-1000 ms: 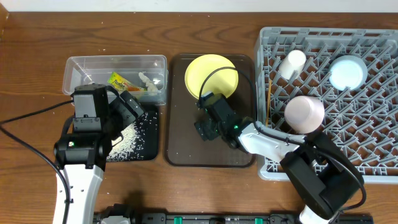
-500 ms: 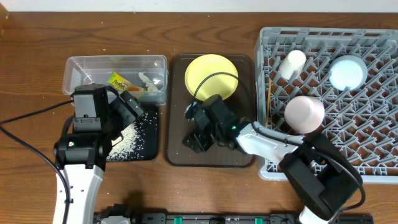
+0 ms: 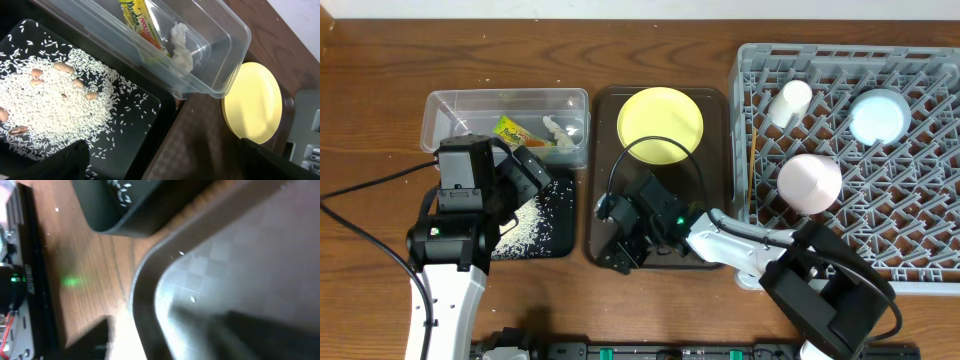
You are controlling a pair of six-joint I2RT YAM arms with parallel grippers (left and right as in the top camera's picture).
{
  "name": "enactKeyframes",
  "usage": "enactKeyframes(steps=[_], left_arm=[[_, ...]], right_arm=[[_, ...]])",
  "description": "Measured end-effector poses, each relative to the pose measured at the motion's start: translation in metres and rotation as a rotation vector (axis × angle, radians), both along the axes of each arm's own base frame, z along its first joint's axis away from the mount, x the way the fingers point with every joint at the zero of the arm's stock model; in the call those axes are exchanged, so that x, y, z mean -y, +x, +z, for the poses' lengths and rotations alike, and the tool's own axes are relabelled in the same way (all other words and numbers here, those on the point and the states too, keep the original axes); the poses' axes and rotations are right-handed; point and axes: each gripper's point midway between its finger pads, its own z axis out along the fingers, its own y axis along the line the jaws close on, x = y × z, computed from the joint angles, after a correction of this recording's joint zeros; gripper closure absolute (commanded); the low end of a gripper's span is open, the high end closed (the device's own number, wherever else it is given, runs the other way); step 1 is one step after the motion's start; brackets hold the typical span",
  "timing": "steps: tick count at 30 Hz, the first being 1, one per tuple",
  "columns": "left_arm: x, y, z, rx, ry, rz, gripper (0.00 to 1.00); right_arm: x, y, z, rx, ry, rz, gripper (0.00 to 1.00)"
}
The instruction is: Sort waste into correct bins and load items into the dishwasher rack
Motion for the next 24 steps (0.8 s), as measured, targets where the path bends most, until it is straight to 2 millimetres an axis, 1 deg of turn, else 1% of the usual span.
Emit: enactKeyframes(steps=[1,3,8,12,14,16,17,18,20,24], left_arm=[[0.0,0.0,0.0,0.0,0.0,0.0,0.05],[0.0,0.0,0.0,0.0,0.0,0.0,0.04],[0.0,0.0,0.0,0.0,0.0,0.0,0.04],[0.0,0.0,0.0,0.0,0.0,0.0,0.05],[0.0,0.0,0.0,0.0,0.0,0.0,0.05],[0.0,0.0,0.0,0.0,0.0,0.0,0.05],[0.0,0.0,0.0,0.0,0.0,0.0,0.04],[0.0,0.0,0.0,0.0,0.0,0.0,0.05],[0.0,0.0,0.0,0.0,0.0,0.0,0.05],[0.0,0.0,0.0,0.0,0.0,0.0,0.05]], right_arm=[[0.001,0.001,-0.001,0.006,-0.008,-0.006,0.98],[0.003,0.004,-0.004,0.016,-0.025,-0.019,0.99],[0.006,0.013,-0.007,0.053,-0.048,-0.051,0.99],[0.01,0.029,-0.007,0.101,-0.067,-0.095,0.99],[0.015,0.045,-0.006,0.14,-0.087,-0.142,0.99],[0.021,0.069,-0.002,0.202,-0.106,-0.208,0.99],[0.026,0.086,0.001,0.247,-0.115,-0.255,0.99],[0.028,0.095,0.004,0.275,-0.118,-0.281,0.99],[0.037,0.121,0.011,0.352,-0.125,-0.36,0.98],[0.048,0.158,0.027,0.466,-0.108,-0.473,0.9]])
